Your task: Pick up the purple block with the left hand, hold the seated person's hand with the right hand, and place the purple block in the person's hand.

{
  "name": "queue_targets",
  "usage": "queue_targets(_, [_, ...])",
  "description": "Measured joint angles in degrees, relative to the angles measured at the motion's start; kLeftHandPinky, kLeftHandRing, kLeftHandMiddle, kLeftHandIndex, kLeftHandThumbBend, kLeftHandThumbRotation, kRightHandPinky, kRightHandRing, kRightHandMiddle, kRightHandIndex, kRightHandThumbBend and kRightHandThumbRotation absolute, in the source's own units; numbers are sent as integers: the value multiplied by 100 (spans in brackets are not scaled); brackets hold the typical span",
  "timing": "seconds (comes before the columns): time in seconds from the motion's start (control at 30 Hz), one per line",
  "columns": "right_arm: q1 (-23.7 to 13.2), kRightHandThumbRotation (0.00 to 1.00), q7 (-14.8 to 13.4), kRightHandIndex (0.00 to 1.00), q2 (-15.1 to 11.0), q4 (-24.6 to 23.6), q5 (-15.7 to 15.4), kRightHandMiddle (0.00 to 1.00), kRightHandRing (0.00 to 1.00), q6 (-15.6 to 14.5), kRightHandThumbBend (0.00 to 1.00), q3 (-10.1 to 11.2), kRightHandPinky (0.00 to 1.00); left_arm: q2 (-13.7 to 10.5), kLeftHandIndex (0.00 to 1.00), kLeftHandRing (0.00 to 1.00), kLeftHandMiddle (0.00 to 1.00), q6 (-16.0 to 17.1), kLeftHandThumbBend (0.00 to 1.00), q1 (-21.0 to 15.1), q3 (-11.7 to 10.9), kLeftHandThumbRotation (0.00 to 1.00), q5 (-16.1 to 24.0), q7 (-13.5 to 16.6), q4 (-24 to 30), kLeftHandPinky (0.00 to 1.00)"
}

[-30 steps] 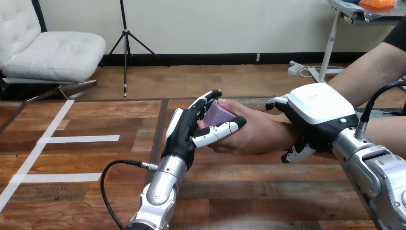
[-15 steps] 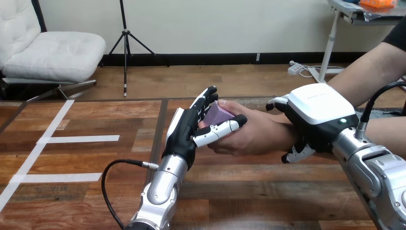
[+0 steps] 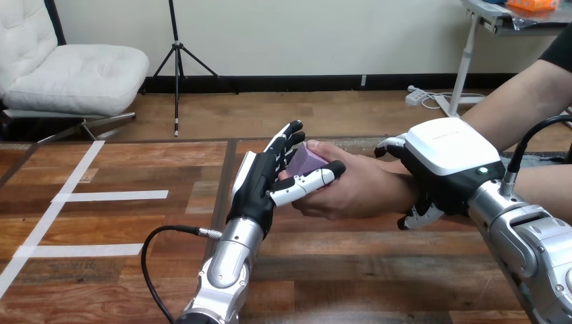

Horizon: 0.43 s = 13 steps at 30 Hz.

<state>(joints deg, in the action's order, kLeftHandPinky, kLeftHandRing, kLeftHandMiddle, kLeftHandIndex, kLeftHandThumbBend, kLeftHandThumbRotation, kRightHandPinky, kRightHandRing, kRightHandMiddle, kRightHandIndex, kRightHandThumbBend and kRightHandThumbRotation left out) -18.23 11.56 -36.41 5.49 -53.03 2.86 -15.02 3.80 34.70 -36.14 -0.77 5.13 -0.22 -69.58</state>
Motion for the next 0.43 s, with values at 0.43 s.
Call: queue_targets(0.43, [1,5,-21,80,3,-1,34,82,79,-4,83,0,72,-2,90,87,91,1,82,0,4,28,2,109,1,84])
